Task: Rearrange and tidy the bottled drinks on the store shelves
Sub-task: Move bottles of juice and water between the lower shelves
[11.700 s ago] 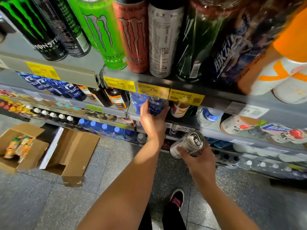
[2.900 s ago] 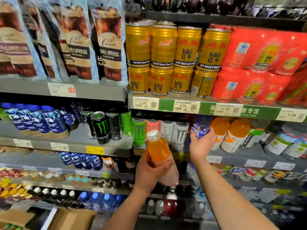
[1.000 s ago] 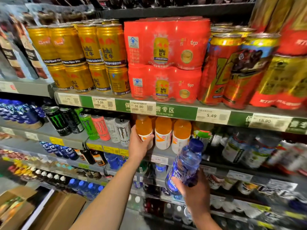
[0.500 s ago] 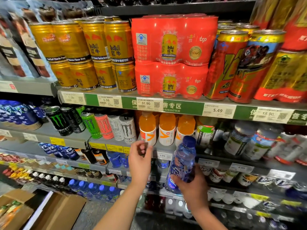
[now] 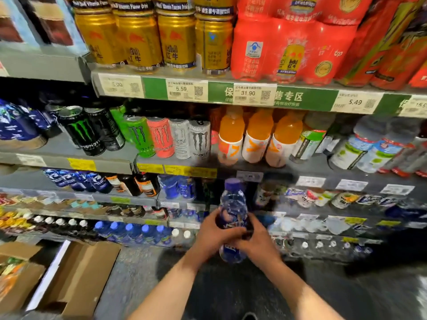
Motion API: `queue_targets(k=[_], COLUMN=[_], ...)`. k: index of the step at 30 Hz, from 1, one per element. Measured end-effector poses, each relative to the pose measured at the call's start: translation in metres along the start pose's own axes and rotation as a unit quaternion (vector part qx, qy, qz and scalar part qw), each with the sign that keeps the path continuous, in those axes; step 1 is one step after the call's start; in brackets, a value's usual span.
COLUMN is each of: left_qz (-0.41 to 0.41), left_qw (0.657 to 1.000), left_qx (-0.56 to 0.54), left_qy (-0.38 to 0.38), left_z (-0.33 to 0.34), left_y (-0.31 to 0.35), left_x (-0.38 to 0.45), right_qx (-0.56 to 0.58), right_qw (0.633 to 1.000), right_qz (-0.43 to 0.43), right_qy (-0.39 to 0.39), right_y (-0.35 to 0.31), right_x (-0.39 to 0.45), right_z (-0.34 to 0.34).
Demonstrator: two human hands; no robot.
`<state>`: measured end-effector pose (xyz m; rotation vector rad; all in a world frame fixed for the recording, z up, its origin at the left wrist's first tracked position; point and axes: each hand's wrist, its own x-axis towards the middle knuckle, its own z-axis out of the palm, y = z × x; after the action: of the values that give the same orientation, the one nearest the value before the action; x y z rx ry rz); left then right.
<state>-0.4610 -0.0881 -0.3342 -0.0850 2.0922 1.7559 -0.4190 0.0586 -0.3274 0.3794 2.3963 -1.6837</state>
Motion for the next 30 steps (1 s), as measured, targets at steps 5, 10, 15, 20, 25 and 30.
queue_targets(k=[5,10,15,20,25,30], left_qz=[-0.031,-0.082,-0.086,-0.041,-0.007,-0.018], left_qw=[0.996,0.974,0.957,0.959,0.959,0.955], left_qx=[-0.055,-0.123,-0.130,-0.108,-0.106,-0.101], left_qy=[0.068,0.174,0.243,0.258,0.263,0.278], left_z=[-0.029,-0.049,-0.066,-0.069,-0.066,-0.071], left_y=[-0.022,-0.043,-0.060,-0.084,-0.107,-0.122], left_x=[-0.005,0.003,0.035,0.065,0.081,0.092], right_qx=[-0.014,-0.071,-0.119,-0.114,-0.096,-0.087], right_qw=[0.995,0.987,0.992,0.976,0.966,0.960], right_qz=[0.005,0.021,0.032,-0.020,-0.004,0.000], right_qy=[-0.099,-0.146,0.030,0.184,0.240,0.266], right_y=[-0.004,0.003,0.018,0.042,0.051,0.050], right_x=[0.016,0.057,0.128,0.192,0.231,0.241], right_z=[0.033,0.052,0.079,0.121,0.145,0.149])
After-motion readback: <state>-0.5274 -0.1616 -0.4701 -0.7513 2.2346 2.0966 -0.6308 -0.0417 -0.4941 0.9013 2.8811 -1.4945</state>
